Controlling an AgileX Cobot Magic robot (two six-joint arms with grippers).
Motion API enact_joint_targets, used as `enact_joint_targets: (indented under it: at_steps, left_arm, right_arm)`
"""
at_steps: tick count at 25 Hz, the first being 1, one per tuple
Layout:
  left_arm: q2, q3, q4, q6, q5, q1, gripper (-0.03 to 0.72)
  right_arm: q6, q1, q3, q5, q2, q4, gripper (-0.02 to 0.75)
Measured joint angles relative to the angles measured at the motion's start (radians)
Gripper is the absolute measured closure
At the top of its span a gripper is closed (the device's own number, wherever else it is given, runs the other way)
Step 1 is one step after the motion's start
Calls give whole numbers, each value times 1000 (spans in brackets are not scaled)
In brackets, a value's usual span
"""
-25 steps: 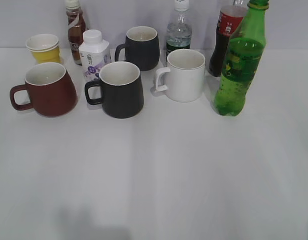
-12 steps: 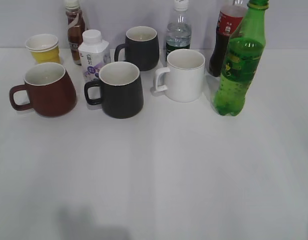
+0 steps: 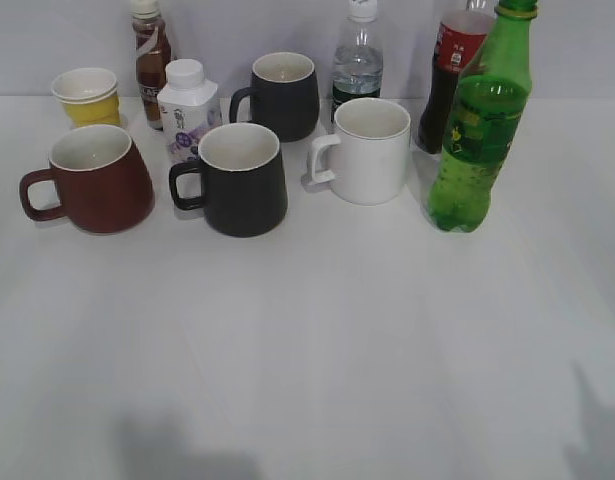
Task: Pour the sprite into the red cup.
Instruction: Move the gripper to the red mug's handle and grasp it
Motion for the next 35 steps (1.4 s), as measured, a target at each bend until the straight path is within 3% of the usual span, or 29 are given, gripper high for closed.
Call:
enact_joint_targets:
  at_steps: [5,10,18,26,35]
  left_arm:
    - [142,104,0,0,-277,0,449]
    - [360,237,1,0,-636,0,447]
    - [916,263,9,0,-1111,0,447]
    - [1391,263,10,-25,-1519,0,447]
    - [1666,244,17,-53,-1799,0,446]
  right_arm:
    - [-1,0,61,-228,136,3,152]
    - [0,62,132,-475,236,-12,152]
    - [0,140,157,-781,480,-115,151]
    - [0,141,157,-979,720,-125,151]
    - [-1,141,159,-1038,809,-126,152]
